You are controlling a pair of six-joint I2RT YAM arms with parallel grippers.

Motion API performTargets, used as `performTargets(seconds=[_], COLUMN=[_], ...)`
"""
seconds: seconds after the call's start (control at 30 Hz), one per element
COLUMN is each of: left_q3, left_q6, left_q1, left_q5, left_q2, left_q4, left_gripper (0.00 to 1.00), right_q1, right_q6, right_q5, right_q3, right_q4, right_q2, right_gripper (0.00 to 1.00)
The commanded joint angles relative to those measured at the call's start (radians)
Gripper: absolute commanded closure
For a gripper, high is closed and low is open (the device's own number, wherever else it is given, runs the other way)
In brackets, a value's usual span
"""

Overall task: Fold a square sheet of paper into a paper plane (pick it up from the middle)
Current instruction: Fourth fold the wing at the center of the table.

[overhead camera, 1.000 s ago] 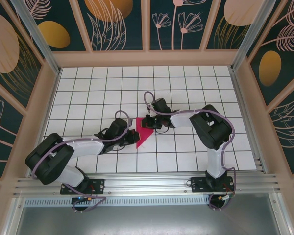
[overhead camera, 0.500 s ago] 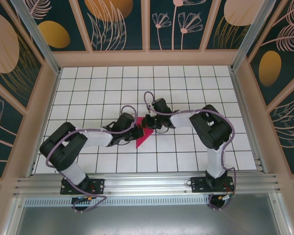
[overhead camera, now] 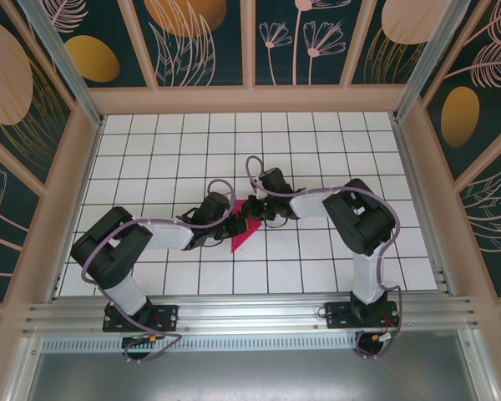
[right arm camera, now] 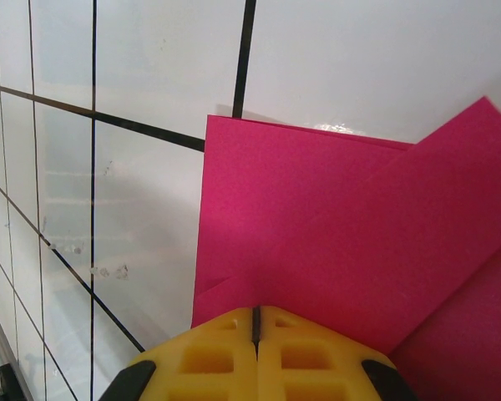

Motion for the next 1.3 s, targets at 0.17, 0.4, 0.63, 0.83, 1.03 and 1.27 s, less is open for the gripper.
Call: performTargets(seconds=[0.17, 0.4, 0.63, 0.83, 1.03, 1.27], left_q3=[-0.080, -0.194, -0.244, -0.257, -0.191, -0.112], left_q6=[0.004, -0.005, 0.028, 0.041, 0.029, 0.037], left_q1=[0.006, 0.006, 0.007, 0.006, 0.006, 0.006], left_q5=[0.009, 0.032, 0.128, 0.055, 0.056, 0.114], left_q2=[0.046, -0.049, -0.102, -0.202, -0.299, -0.267], left_q4=[-0.044, -0.038, -0.065, -0.175, -0.171, -0.092], left_gripper=[1.00, 1.00, 1.00, 1.00, 0.99, 0.96], right_q1=[0.006, 0.006, 0.006, 0.007, 0.010, 0.014], right_q6=[-0.006, -0.012, -0.021, -0.018, -0.021, -0.021], right_q5=[0.097, 0.107, 0.107, 0.106, 0.102, 0.104], right_q3=[-0.021, -0.005, 0.020, 0.028, 0.028, 0.024], right_q4=[-0.069, -0.083, -0.104, -0.104, -0.106, -0.104], right_q2=[0.077, 0.088, 0.099, 0.101, 0.102, 0.103], right_gripper=[0.95, 0.95, 0.95, 0.95, 0.94, 0.94])
